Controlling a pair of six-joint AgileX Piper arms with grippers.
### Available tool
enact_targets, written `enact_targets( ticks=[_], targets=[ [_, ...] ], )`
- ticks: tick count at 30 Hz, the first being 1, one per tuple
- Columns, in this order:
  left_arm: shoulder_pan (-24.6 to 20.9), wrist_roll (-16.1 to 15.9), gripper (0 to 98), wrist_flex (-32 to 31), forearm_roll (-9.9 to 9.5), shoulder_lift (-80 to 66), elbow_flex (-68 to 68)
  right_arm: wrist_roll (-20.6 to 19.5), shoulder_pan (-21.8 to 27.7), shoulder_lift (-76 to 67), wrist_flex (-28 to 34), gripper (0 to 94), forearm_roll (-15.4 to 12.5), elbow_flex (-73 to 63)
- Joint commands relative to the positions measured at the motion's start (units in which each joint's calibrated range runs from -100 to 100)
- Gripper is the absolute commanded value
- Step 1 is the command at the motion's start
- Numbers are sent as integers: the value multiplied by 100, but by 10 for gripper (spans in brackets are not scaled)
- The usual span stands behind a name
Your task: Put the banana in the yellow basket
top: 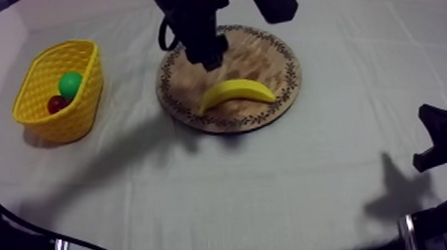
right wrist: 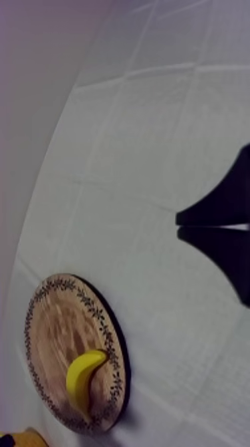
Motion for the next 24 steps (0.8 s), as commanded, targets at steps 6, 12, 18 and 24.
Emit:
enact_targets(
  ticks=[6, 12, 18, 24],
  targets=[
    [24, -116, 809, 39, 21, 97, -35, 1, 0, 0, -3, 3, 0, -3],
    [57, -140, 801, -36, 25, 331, -41, 1, 0, 0, -3, 3, 0, -3],
    [80, -113, 791, -342, 6, 846, -85, 1, 0, 0, -3, 3, 0, -3],
    [81, -81, 779, -586, 8, 1519, -371, 1, 0, 0, -3, 3, 0, -3]
  ],
)
